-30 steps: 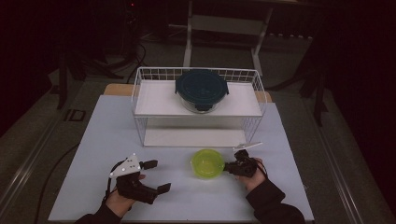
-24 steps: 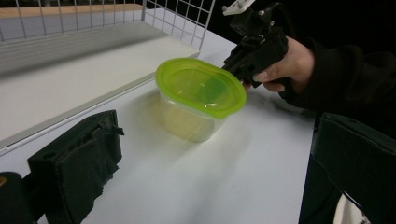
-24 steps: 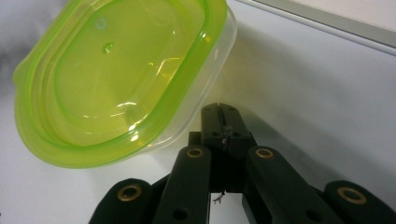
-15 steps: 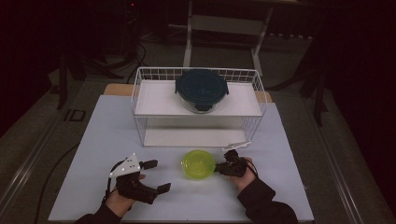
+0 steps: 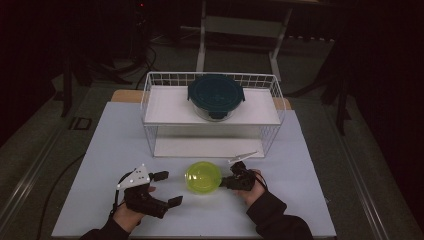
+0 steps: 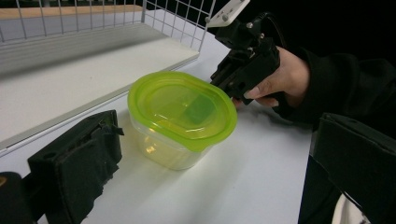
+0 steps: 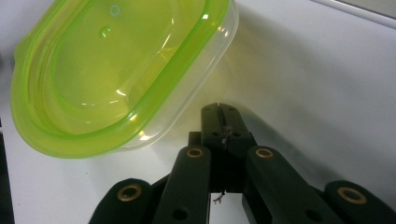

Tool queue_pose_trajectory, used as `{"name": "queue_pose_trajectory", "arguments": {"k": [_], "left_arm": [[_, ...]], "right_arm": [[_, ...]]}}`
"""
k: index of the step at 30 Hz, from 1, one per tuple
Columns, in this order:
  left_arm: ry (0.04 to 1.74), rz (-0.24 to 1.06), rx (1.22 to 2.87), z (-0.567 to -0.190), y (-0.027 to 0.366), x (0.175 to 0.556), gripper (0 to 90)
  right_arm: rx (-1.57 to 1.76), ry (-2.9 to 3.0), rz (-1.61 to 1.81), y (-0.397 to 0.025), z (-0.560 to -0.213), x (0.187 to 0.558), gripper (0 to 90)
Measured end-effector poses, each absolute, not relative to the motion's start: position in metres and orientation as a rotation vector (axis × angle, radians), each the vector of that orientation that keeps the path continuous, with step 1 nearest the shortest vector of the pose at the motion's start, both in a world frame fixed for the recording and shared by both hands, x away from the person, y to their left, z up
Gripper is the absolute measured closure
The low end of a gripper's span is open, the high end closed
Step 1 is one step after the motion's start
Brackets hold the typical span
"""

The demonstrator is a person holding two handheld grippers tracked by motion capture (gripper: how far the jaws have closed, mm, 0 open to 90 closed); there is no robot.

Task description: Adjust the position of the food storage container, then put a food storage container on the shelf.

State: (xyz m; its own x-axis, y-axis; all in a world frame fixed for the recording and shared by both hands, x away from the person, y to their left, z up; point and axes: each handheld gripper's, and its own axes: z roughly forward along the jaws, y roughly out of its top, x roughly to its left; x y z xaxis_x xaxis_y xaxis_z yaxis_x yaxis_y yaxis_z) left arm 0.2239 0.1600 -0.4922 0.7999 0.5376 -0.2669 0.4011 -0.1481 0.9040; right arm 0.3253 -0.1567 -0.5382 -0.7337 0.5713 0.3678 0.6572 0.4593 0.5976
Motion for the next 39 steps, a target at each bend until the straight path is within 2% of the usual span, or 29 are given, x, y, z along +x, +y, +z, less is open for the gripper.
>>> {"name": "queue_pose_trajectory", "arguments": {"k": [9,14,19,20,21,22,29,32,39], "left_arm": [[0.73,0.139,1.767,-0.492,0.16,0.224,0.6],[0.732,0.138,1.763,-0.491,0.161,0.224,0.6],[0.738,0.111,1.743,-0.489,0.163,0.225,0.6],[0.738,0.111,1.743,-0.489,0.163,0.225,0.6],[0.729,0.117,1.719,-0.486,0.163,0.224,0.6],[0.728,0.113,1.713,-0.485,0.163,0.224,0.6],[0.749,0.101,1.713,-0.469,0.16,0.231,0.6],[0.795,0.128,1.731,-0.463,0.157,0.235,0.6],[0.891,0.047,1.785,-0.461,0.148,0.251,0.7]], "right_arm": [[-1.134,-2.59,-1.16,-0.166,-0.531,0.327,89.3],[-1.147,-2.619,-1.201,-0.179,-0.517,0.324,83.1],[-1.174,-2.636,-1.27,-0.194,-0.499,0.318,68.6],[-1.174,-2.636,-1.27,-0.194,-0.499,0.318,68.6],[-1.176,-2.632,-1.289,-0.197,-0.496,0.316,64.2],[-1.209,-2.614,-1.323,-0.202,-0.49,0.314,55.6],[-1.213,-2.525,-1.422,-0.211,-0.473,0.302,22.3],[-1.219,-2.481,-1.453,-0.211,-0.469,0.301,20.2],[-1.195,-2.424,-1.514,-0.209,-0.461,0.308,15.9]]}}
